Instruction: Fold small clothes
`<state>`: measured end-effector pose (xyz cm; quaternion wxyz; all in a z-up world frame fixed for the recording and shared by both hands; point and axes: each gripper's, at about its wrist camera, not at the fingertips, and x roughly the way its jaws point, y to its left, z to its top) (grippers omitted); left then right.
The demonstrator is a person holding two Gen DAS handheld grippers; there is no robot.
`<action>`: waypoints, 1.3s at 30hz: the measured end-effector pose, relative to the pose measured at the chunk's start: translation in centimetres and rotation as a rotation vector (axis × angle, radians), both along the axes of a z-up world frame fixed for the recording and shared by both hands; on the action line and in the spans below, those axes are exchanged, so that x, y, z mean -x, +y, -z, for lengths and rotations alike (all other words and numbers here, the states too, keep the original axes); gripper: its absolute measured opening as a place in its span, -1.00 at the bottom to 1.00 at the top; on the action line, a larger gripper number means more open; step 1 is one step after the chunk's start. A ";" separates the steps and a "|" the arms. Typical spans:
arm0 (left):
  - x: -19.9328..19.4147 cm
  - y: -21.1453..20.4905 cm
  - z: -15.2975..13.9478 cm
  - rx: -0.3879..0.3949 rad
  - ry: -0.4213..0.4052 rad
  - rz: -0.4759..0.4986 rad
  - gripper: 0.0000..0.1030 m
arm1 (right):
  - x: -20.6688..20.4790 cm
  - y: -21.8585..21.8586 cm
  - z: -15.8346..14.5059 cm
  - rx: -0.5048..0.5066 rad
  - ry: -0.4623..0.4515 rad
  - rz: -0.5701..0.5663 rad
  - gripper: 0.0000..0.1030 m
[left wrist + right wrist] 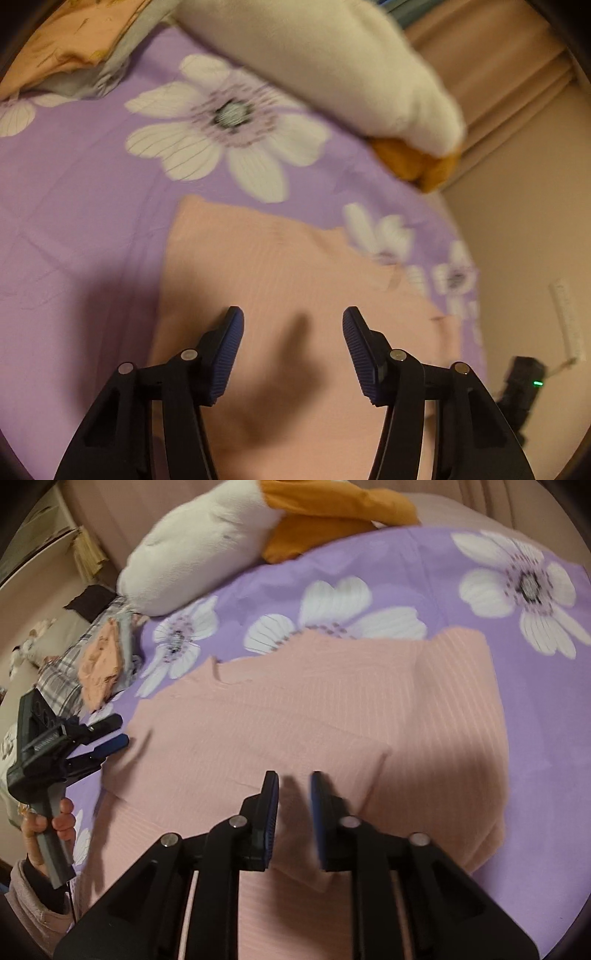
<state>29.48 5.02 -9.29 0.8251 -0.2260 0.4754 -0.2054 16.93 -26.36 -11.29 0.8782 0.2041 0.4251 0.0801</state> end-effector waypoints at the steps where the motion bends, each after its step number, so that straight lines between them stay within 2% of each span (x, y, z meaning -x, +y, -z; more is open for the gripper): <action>1: -0.4 0.4 0.7 -0.016 0.019 -0.013 -0.07 | 0.2 -0.3 0.1 -0.006 -0.001 0.004 -0.82; 3: -0.5 1.6 1.3 -0.006 0.031 -0.041 -0.46 | 0.6 -0.9 0.1 -0.026 -0.005 0.017 -0.82; 7: 0.6 3.8 1.0 0.045 0.046 -0.052 -0.46 | 2.0 -2.1 0.0 -0.042 -0.004 0.054 -0.73; 9: 1.8 4.5 0.6 0.030 0.044 -0.037 -0.46 | 3.5 -2.6 -0.2 -0.037 0.008 0.069 -0.56; 11: 3.6 5.5 -0.1 0.044 0.037 -0.018 -0.37 | 5.3 -3.1 -0.6 -0.050 -0.004 0.066 -0.47; 12: 4.3 5.9 -0.3 0.062 0.037 -0.012 -0.13 | 6.5 -3.4 -0.9 -0.053 -0.011 0.066 -0.40; 13: 5.6 6.4 -0.7 0.068 0.038 -0.013 0.26 | 7.4 -3.6 -1.1 -0.059 -0.012 0.067 -0.23; 14: 6.5 6.8 -0.9 0.063 0.036 -0.021 0.43 | 8.5 -3.9 -1.3 -0.067 -0.015 0.071 -0.15; 15: 7.5 7.3 -1.0 0.061 0.032 -0.029 0.52 | 9.8 -4.2 -1.5 -0.067 -0.016 0.081 -0.07; 19: 11.7 8.0 -0.7 0.103 0.062 0.012 0.52 | 13.9 -5.2 -1.6 -0.046 -0.002 0.111 -0.03; 25: 17.4 7.3 0.4 0.131 0.093 0.107 0.52 | 18.4 -6.3 0.5 -0.085 0.076 0.144 -0.01; 27: 18.5 7.1 0.5 0.160 0.107 0.135 0.52 | 19.7 -6.2 1.4 -0.116 0.104 0.136 0.00; 32: 21.9 6.4 0.5 0.182 0.128 0.184 0.52 | 22.5 -4.6 1.7 -0.198 0.091 0.072 0.01; 39: 25.0 5.7 0.7 0.239 0.155 0.240 0.52 | 25.9 -2.8 2.4 -0.337 0.117 -0.001 0.01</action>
